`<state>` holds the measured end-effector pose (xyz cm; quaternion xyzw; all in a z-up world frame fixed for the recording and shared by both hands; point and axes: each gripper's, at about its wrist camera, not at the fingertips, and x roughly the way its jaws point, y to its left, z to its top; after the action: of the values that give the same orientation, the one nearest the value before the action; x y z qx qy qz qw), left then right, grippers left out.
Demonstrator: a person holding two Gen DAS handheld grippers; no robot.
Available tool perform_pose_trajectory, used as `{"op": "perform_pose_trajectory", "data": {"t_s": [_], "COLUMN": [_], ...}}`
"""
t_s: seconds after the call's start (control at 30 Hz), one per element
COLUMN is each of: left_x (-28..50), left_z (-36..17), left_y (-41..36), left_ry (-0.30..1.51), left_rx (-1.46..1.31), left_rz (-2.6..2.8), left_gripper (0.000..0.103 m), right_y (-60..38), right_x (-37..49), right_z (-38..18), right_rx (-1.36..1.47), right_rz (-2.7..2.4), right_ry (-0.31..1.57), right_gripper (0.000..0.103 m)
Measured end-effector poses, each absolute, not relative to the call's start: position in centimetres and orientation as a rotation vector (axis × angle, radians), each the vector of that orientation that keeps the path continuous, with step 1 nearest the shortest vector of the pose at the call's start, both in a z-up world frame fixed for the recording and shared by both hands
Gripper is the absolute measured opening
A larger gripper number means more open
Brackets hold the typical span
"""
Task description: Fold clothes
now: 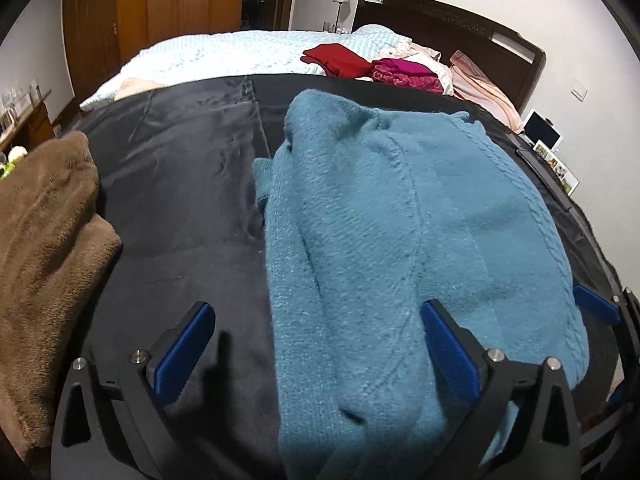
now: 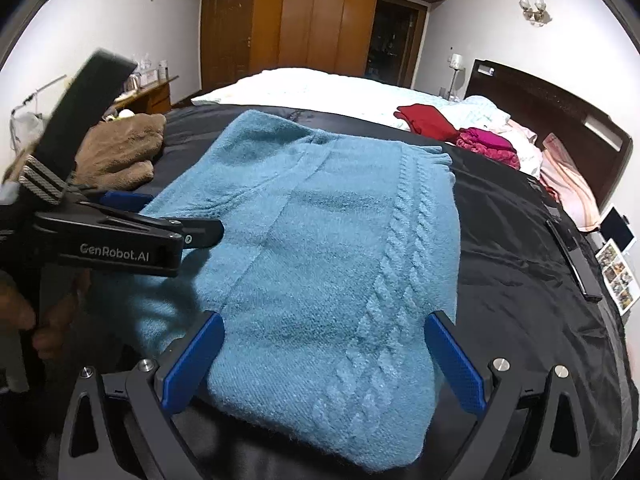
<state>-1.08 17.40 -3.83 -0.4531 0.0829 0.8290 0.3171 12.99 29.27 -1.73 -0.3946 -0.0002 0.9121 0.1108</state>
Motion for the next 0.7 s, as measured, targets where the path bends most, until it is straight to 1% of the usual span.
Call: {"op": "perform_pose_trajectory", "data": {"t_s": [0.07, 0.27, 0.4, 0.47, 0.7], "left_x": [-1.3, -2.4, -2.7, -3.0, -3.7], "left_z": [-3.8, -3.3, -3.4, -3.6, -4.2], "left_y": [17.3, 17.6, 17.6, 17.6, 17.1], "left_ry": [0.215, 0.225, 0.225, 0.206, 0.154], "left_rx": [-1.205, -1.245, -1.255, -1.268, -1.303], "left_rz": [2.166, 2.098, 2.073, 2.056, 2.007], "left_gripper": [0.102, 0.103, 0.103, 0.103, 0.103], "right_y": [30.7, 38.1, 41.4, 42.0, 41.2], "right_x": [13.6, 14.9, 14.0, 13.0, 9.7], "right_z": [-1.3, -0.5, -1.2, -1.9, -3.8], "right_rx": [-1.151, -1.098, -1.118, -1.149, -1.259], "right_rz": [2.699, 2.671, 2.663, 2.674, 2.745], "right_ry": [0.094, 0.514, 0.708, 0.778, 0.855], "right_gripper": [0.102, 0.102, 0.102, 0.102, 0.102]}}
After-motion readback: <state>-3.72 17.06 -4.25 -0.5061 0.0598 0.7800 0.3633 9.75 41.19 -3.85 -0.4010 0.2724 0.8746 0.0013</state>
